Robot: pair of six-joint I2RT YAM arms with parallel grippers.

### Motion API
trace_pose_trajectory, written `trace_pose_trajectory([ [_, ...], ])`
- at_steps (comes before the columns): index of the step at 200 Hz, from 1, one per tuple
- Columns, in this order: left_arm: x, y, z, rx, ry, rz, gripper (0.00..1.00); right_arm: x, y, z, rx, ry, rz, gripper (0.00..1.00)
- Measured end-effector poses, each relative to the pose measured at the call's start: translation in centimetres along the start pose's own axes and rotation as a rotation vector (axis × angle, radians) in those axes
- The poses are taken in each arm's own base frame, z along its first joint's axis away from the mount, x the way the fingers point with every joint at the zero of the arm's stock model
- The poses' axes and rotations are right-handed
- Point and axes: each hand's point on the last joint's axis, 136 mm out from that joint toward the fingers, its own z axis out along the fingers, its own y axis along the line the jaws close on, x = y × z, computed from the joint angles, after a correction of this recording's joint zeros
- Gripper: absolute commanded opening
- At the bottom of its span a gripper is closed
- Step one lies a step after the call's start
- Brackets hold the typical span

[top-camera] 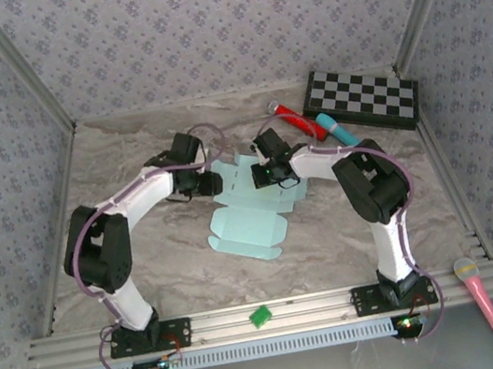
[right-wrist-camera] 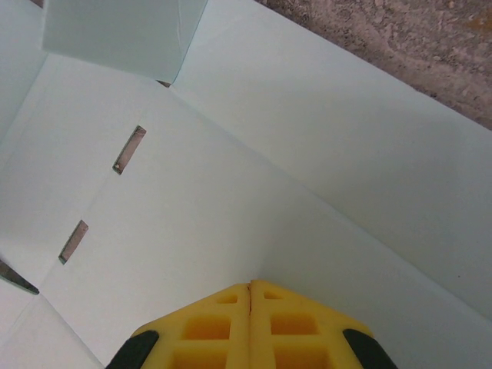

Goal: Fold the paper box

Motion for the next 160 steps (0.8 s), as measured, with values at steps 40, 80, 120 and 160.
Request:
trace_pose_trajectory([
  [40, 1.2, -0.4, 1.1, 0.048, 0.015, -0.065, 0.55, 0.1, 0.1, 0.0, 0.007, -0.001, -0.006, 0.01],
  [80, 0.4, -1.5, 1.7, 0.118, -0.014, -0.095, 0.55, 0.1, 0.1, 0.0, 0.008, -0.002, -0.007, 0.01],
  [120, 0.6, -1.3, 3.2, 0.129, 0.001, -0.125, 0.55, 0.1, 0.2, 0.0, 0.014, -0.003, -0.009, 0.01],
  [160, 0.7, -1.1, 3.4, 0.126, 0.007, -0.133, 0.55, 0.2, 0.2, 0.0, 0.017, -0.004, -0.011, 0.01],
])
